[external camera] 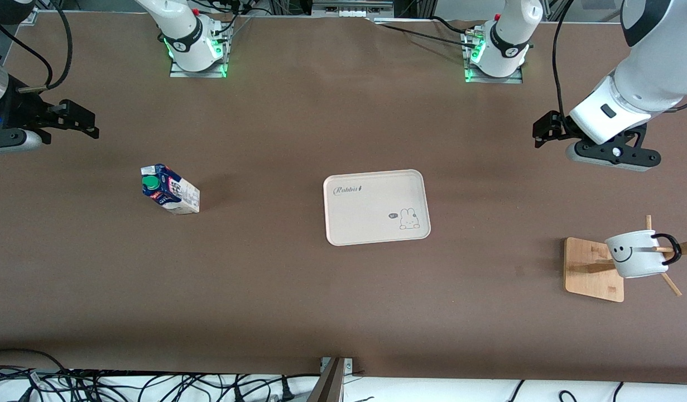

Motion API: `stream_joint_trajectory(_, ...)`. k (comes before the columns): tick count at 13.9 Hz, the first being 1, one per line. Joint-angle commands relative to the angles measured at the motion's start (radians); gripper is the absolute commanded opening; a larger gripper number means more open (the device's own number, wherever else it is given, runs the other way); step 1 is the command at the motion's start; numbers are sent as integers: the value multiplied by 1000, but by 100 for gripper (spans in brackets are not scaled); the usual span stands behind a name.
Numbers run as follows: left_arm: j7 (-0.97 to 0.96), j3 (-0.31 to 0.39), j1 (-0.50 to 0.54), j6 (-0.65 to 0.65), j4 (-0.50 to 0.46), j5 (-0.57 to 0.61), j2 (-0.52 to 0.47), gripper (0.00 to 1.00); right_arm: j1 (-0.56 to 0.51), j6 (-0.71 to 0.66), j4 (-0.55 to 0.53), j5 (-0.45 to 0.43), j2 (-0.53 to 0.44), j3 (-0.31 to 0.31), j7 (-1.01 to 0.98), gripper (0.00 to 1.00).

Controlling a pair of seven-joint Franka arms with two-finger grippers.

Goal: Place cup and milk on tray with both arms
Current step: 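Reach the right gripper toward the blue milk carton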

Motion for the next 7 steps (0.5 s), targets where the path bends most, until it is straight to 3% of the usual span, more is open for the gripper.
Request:
stream_joint_trajectory(1, -8, -2, -2, -24, 39, -7, 16, 100, -6, 6, 0, 0, -13, 2, 11, 100)
stream_joint_trajectory(7, -10, -2, -2, -23, 57, -5, 28, 100, -3, 15, 12, -2, -6, -6, 8, 100)
